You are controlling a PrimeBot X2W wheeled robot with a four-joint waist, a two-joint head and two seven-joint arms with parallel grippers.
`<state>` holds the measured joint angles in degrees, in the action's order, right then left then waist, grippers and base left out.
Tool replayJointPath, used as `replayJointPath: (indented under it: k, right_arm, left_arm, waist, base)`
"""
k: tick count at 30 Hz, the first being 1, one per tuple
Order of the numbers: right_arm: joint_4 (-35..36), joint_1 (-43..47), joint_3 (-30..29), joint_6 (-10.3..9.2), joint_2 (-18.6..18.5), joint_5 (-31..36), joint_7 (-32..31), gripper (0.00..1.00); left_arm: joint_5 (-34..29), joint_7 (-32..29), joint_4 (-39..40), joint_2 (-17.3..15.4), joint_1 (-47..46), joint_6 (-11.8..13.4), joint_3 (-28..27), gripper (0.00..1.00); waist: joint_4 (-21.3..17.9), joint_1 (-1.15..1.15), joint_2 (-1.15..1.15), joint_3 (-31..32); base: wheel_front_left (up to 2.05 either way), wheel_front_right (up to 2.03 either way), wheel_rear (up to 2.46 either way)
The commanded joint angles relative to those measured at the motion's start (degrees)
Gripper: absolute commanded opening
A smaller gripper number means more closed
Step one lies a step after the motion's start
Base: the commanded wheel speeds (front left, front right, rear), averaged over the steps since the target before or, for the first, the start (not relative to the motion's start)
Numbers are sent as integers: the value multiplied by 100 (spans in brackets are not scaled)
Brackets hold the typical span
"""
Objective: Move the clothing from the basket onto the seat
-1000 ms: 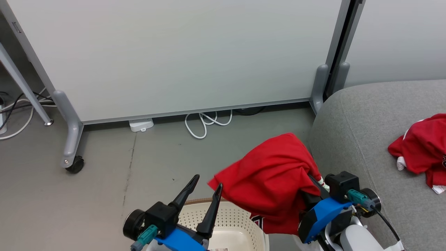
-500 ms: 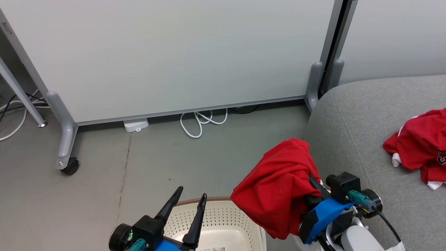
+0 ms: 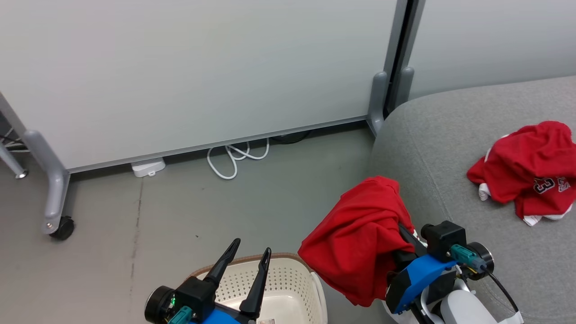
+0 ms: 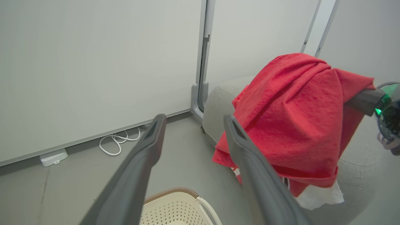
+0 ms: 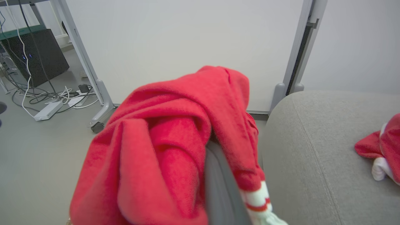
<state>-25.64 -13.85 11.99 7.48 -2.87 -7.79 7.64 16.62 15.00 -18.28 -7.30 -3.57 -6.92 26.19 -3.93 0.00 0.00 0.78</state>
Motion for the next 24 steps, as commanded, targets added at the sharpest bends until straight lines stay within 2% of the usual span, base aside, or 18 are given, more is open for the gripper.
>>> replayJointPath:
  k: [1,15,24]
  right_arm:
    - [15,0,9,3,-2,-6,-9,0]
    - [-23,-51,40,3,-1,-27,6,0]
    - [-29,-47,3,3,-1,-37,47,0]
  left_arm:
    - [-34,26,-3,8,27,-25,-49,100]
    - [-110,27,-5,88,-133,-69,-58,100]
    - [-67,27,16,65,-142,-72,-27,100]
  waist:
    - [-231,0,0,-37]
    - [-1437,0,0,-142]
    - [-2020,0,0,-212]
  base:
    - [0,0,0]
    - [0,0,0]
    - [0,0,0]
